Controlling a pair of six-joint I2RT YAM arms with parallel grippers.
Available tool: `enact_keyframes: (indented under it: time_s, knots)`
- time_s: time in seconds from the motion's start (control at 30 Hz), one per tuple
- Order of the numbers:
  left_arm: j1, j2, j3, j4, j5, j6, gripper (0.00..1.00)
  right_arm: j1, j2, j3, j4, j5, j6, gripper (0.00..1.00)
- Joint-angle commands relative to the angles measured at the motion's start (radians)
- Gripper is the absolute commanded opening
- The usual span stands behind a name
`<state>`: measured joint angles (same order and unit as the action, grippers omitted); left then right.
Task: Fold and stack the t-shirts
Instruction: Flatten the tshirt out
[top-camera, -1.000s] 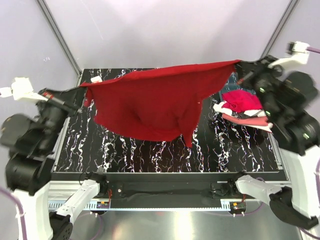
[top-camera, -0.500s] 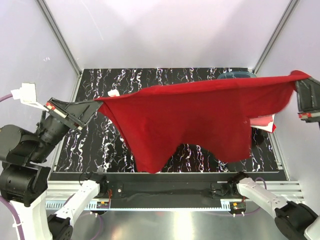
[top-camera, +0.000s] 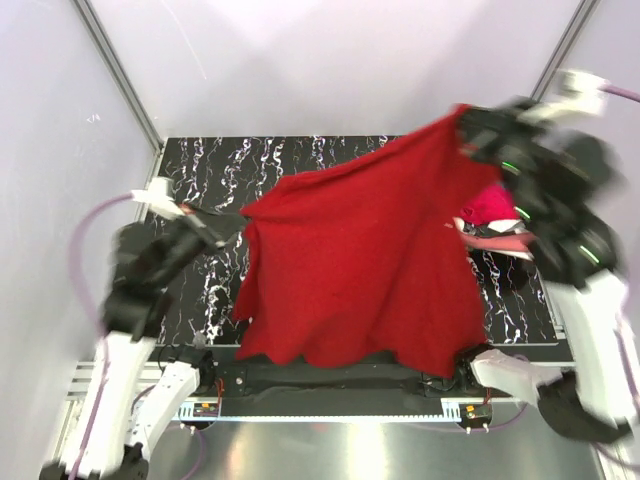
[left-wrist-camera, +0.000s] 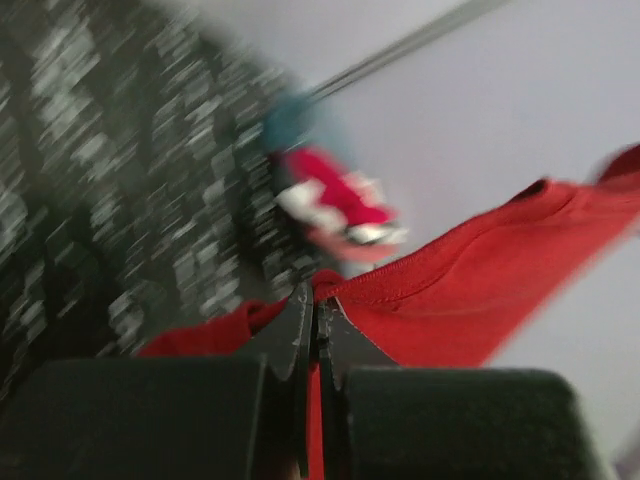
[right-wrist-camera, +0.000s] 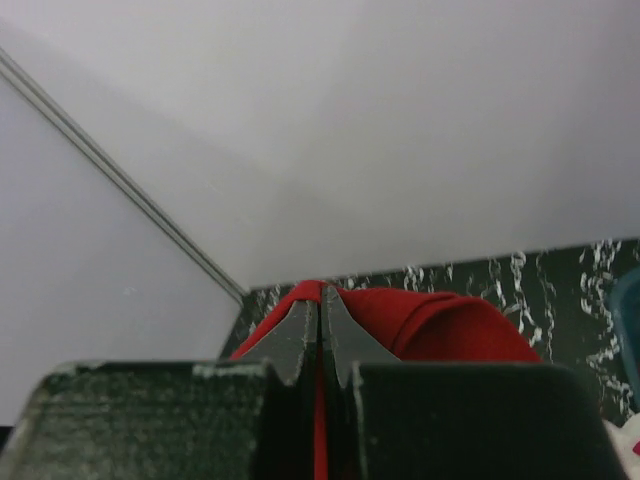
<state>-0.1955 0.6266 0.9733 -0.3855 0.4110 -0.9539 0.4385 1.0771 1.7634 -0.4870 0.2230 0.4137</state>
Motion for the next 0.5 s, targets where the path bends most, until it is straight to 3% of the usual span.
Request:
enact_keyframes:
  time_s: [0.0, 0.17, 0.2, 0.23, 0.27, 0.33, 0.37, 0.43, 0.47]
  knots:
    - [0.008, 0.061, -0.215, 0.163, -0.076, -0.008, 0.0, -0.004, 0.188, -0.07, 0.111, -0.101, 0.023, 0.0]
    - [0.008, 0.175, -0.379, 0.351, -0.23, -0.025, 0.0, -0.004, 0.522, -0.032, 0.166, -0.174, -0.012, 0.0]
    - [0.01, 0.233, -0.41, 0.405, -0.28, -0.045, 0.0, -0.004, 0.638, 0.02, 0.177, -0.181, -0.032, 0.0]
    - [0.013, 0.234, -0.418, 0.424, -0.308, -0.058, 0.0, -0.004, 0.639, 0.059, 0.18, -0.185, -0.041, 0.0]
    - [0.018, 0.304, -0.418, 0.439, -0.334, -0.071, 0.0, -0.004, 0.772, 0.109, 0.18, -0.189, -0.042, 0.0]
    - [0.045, 0.381, -0.392, 0.456, -0.38, -0.123, 0.0, -0.001, 0.924, 0.353, 0.115, -0.217, -0.043, 0.0]
    - [0.065, 0.454, -0.378, 0.451, -0.408, -0.161, 0.0, 0.003, 1.099, 0.604, 0.073, -0.244, -0.046, 0.0]
    - [0.138, 0.511, -0.329, 0.429, -0.457, -0.192, 0.0, 0.023, 1.295, 0.93, -0.086, -0.249, -0.059, 0.0]
    - [0.165, 0.539, -0.317, 0.412, -0.539, -0.206, 0.0, 0.029, 1.468, 1.094, -0.119, -0.246, -0.065, 0.0]
